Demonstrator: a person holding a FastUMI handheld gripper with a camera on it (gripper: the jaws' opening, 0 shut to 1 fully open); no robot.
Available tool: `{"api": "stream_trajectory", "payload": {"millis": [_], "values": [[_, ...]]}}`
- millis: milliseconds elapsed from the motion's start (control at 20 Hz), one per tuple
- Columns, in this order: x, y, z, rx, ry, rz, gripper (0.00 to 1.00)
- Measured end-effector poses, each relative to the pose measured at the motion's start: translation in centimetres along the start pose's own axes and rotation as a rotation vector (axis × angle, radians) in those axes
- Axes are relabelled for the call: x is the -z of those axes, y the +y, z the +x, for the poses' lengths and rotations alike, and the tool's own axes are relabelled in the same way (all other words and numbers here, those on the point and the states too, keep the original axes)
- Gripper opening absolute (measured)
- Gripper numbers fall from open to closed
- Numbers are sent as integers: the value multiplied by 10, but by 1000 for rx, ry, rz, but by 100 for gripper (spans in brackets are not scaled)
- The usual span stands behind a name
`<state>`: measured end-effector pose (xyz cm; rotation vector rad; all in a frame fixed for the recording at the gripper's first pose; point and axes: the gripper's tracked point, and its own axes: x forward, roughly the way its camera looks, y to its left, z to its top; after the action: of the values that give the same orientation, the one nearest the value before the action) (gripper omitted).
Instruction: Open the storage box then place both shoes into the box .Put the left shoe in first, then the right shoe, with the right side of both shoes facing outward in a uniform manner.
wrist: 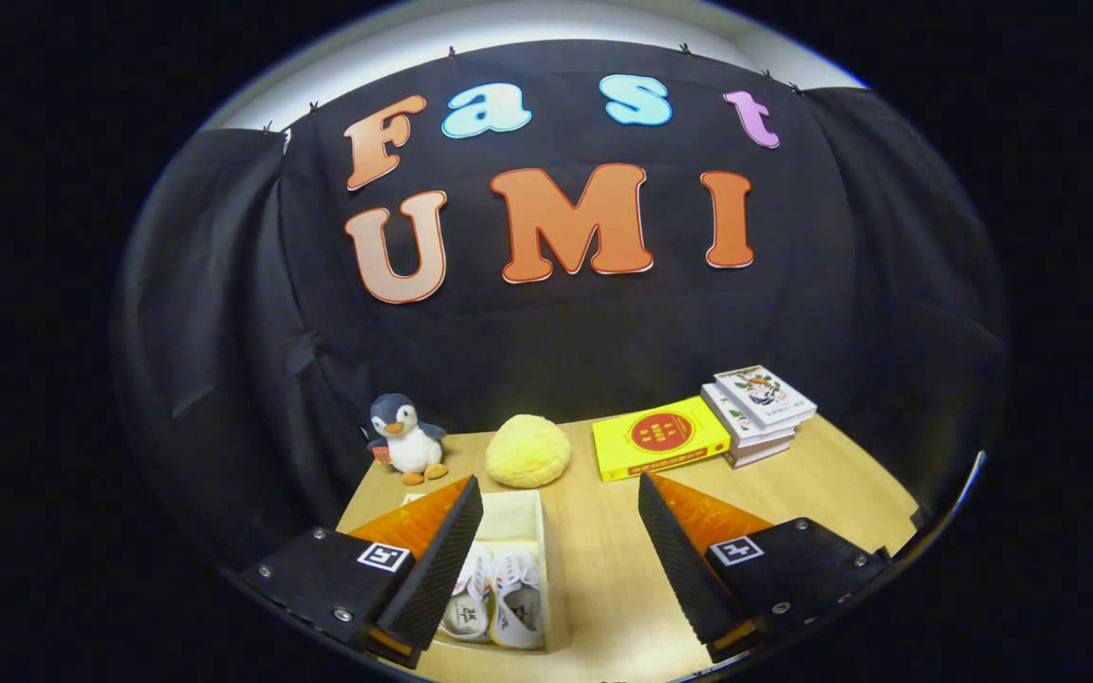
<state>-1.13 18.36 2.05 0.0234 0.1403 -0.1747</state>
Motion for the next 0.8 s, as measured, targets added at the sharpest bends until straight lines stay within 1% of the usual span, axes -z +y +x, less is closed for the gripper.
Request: {"api": "stream_trajectory", "payload": {"millis": [250,450,650,800], "values": [[-27,-33,-22,22,-34,-46,99],[-44,-55,-35,38,-74,-47,99],[-47,-75,-42,48,-83,-39,99],[-45,-73,-43,22,-76,-19,99]]}}
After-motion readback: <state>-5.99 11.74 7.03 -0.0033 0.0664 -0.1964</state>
